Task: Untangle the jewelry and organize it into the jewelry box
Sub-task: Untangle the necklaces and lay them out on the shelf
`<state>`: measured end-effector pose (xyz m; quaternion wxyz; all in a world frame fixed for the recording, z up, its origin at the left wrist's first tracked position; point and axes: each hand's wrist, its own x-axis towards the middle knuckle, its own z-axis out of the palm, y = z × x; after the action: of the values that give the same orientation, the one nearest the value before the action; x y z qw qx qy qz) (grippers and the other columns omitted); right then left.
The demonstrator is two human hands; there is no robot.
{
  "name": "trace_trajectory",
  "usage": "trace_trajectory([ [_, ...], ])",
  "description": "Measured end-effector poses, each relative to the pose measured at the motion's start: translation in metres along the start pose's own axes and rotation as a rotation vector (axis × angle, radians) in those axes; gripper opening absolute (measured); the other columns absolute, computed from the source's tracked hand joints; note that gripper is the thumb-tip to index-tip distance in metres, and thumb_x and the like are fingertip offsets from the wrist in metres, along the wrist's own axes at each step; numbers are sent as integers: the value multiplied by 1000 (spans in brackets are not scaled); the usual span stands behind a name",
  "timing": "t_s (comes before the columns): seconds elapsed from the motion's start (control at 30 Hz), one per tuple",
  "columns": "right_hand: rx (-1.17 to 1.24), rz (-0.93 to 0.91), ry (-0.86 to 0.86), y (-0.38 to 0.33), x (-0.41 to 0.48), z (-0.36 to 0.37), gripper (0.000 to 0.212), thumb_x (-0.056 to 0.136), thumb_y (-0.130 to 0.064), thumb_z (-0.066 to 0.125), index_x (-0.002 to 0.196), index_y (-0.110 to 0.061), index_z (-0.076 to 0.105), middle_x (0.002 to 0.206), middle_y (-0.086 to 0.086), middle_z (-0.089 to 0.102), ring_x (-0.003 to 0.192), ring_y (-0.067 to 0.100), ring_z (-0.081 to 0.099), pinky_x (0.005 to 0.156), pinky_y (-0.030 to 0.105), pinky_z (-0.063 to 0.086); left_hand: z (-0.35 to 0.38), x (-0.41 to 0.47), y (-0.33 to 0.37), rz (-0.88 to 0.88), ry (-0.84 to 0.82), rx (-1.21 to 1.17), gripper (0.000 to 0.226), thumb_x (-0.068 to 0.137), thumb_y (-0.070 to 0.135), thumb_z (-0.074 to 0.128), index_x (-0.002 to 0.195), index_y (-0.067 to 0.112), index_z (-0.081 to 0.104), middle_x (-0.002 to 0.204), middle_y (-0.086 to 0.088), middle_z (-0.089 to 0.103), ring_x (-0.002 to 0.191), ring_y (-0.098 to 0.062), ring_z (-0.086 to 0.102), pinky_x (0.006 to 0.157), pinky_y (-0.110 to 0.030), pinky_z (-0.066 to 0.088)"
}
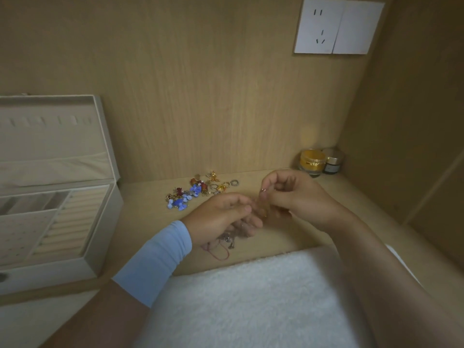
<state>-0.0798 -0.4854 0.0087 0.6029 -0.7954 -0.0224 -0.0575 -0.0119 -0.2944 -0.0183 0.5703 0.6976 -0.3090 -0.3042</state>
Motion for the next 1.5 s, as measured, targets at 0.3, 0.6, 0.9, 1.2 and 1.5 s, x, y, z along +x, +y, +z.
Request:
trace_trajectory([
  [0.3,551,-6,212,-2,9,3,22,102,-7,47,82,-13,54,87,12,68,71,23,66,62,32,57,-18,0,2,22,-6,40,13,97,7,55,90,8,66,84,-11,73,76,-22,70,75,-29,53],
  [0.6,732,20,285,4,15,3,20,103,-16,50,83,-16,53,71,4,57,66,20,61,75,37,58,-37,-6,8,-84,-100,363,13,96,7,57,93,15,67,89,1,75,84,-14,69,85,-23,54],
  [0.9,-229,202,46,12,4,2,8,92,-9,64,85,-9,68,59,-2,60,49,11,50,50,24,42,-42,-6,-1,-95,-60,605,16,85,18,74,98,26,71,86,7,76,82,-6,70,88,-28,54],
  [1.2,-726,293,-143,19,3,-3,3,77,-23,80,78,-23,77,72,-18,70,73,-4,61,65,13,42,-41,-5,-8,58,39,694,24,90,5,65,101,25,74,99,11,71,94,1,65,89,-16,50],
  [1.5,-1051,297,-32,18,5,0,10,85,-37,65,83,-29,71,92,-8,67,92,16,63,79,30,52,-52,-33,-29,114,204,935,32,92,13,61,115,34,68,112,17,56,105,0,50,98,-18,36],
])
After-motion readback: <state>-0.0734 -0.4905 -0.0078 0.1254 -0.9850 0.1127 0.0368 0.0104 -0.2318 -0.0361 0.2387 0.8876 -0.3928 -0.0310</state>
